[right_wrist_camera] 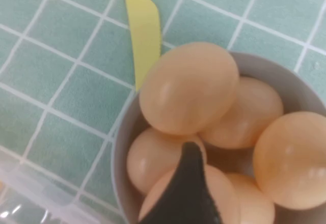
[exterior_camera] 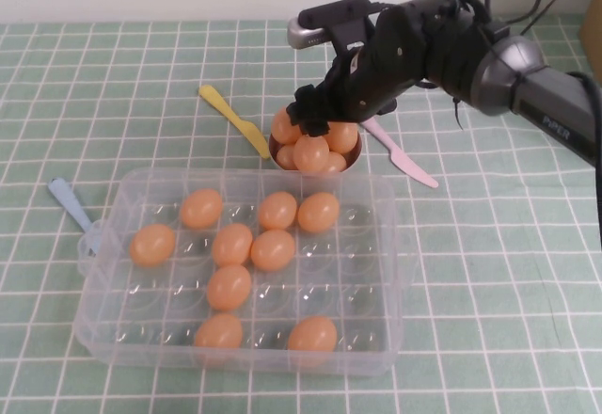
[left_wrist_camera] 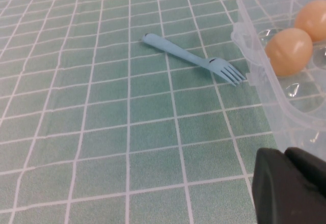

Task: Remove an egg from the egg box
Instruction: Place the egg in the bowl

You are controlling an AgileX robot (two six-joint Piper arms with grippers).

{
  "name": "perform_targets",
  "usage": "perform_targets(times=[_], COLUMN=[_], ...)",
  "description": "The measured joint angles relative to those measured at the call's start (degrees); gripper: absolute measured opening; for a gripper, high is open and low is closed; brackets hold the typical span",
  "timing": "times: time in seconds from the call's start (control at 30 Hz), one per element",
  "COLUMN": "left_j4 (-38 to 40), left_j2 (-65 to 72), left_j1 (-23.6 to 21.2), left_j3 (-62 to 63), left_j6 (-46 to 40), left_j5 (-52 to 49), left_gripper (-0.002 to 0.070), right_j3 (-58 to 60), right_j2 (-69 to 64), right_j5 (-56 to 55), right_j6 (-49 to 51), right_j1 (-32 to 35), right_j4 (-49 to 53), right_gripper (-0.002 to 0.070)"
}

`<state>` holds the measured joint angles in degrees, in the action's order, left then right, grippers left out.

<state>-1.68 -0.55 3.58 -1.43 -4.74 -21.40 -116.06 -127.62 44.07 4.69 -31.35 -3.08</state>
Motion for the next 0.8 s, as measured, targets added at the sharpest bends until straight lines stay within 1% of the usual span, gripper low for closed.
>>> perform_targets(times=[0.13, 0.23, 0.3, 0.43, 0.67, 0.8], left_j4=[0.00, 0.00, 0.00, 0.00, 0.00, 0.00], left_j2=[0.00, 0.00, 0.00, 0.00, 0.00, 0.00], left_j1=[0.00, 0.00, 0.00, 0.00, 0.00, 0.00], left_j3=[0.00, 0.00, 0.00, 0.00, 0.00, 0.00], left_j6=[0.00, 0.00, 0.00, 0.00, 0.00, 0.00], left_j5=[0.00, 0.00, 0.00, 0.00, 0.00, 0.00], left_gripper=[-0.0004, -0.0004, -0.0004, -0.0004, -0.0004, -0.0004], right_j3=[-0.80, -0.80, -0.66, 2.58, 17.13, 23.90], right_j2=[0.76, 2.61, 4.37, 8.91, 20.90, 27.46], right_j5=[2.19, 3.97, 5.02, 5.63, 3.28, 4.04], right_j6=[0.00, 0.00, 0.00, 0.00, -0.12, -0.12], right_j1=[0.11, -0.34, -0.85, -2.43, -4.30, -4.30], right_j4=[-0.03, 0.02, 0.12, 0.40, 1.37, 1.80], right_gripper=[0.0528, 0.0475, 0.0426, 0.0295, 0.0050, -0.0001])
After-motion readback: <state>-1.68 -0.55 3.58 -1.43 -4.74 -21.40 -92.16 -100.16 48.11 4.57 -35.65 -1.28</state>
